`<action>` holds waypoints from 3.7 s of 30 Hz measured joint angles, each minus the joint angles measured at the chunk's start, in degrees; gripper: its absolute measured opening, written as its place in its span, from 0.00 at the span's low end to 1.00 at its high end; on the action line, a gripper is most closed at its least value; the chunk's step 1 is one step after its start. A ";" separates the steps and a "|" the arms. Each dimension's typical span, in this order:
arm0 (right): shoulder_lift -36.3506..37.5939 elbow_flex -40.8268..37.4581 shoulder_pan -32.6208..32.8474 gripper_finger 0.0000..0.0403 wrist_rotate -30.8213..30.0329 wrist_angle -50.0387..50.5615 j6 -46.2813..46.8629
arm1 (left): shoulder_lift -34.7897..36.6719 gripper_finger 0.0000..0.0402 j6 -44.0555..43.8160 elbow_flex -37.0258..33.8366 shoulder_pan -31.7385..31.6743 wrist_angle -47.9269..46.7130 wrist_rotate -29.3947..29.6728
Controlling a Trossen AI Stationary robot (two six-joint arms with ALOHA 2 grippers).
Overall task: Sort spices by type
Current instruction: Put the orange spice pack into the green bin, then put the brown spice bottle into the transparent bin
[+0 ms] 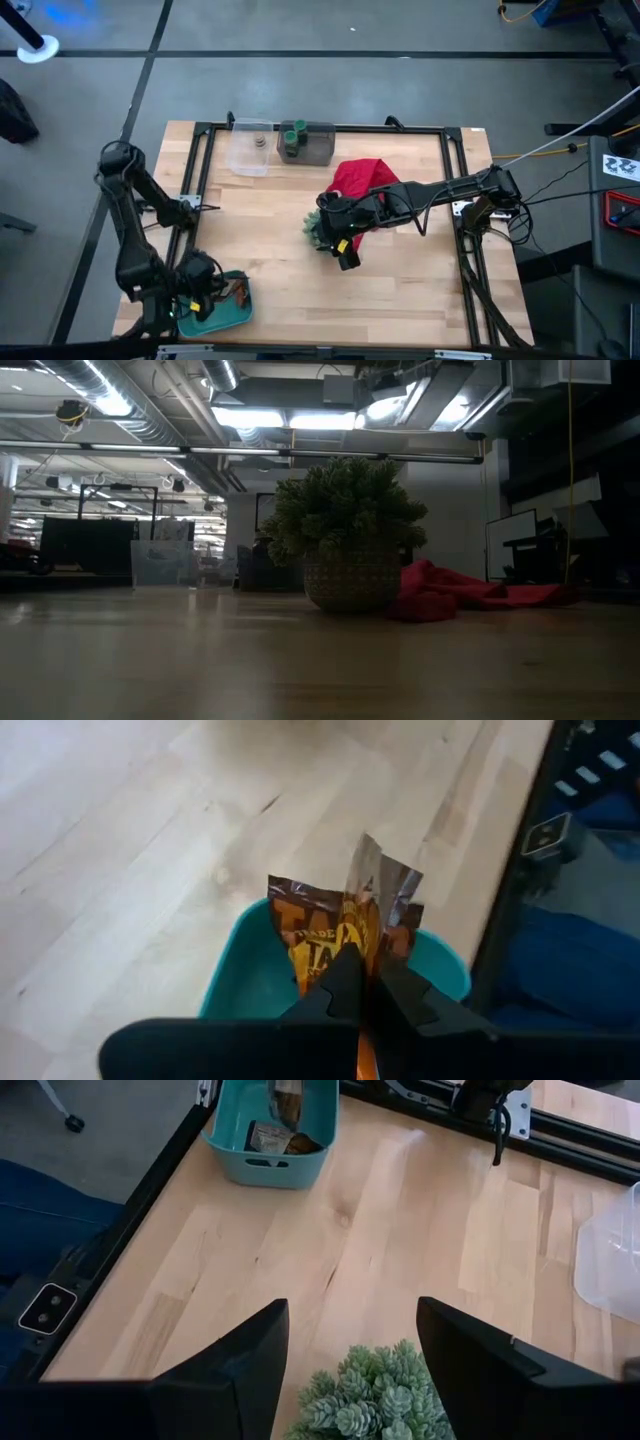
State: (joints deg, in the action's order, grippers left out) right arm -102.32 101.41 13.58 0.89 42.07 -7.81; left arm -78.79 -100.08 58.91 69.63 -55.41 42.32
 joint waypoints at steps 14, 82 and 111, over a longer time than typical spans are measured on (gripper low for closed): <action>0.00 0.00 0.00 0.55 -0.03 -0.02 0.02 | -9.29 0.00 -5.31 2.61 1.16 -10.22 4.84; 12.24 -6.80 -27.44 0.55 0.63 27.38 -12.91 | 16.92 0.34 49.54 6.17 -40.95 -6.57 2.45; -2.17 -6.80 -47.69 0.55 12.16 20.82 -25.88 | 16.86 0.34 46.52 6.17 -48.39 -6.98 -0.56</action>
State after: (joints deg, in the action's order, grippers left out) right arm -104.49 94.61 -34.10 13.04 62.89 -33.70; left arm -61.93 -53.56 65.08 21.24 -62.39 41.76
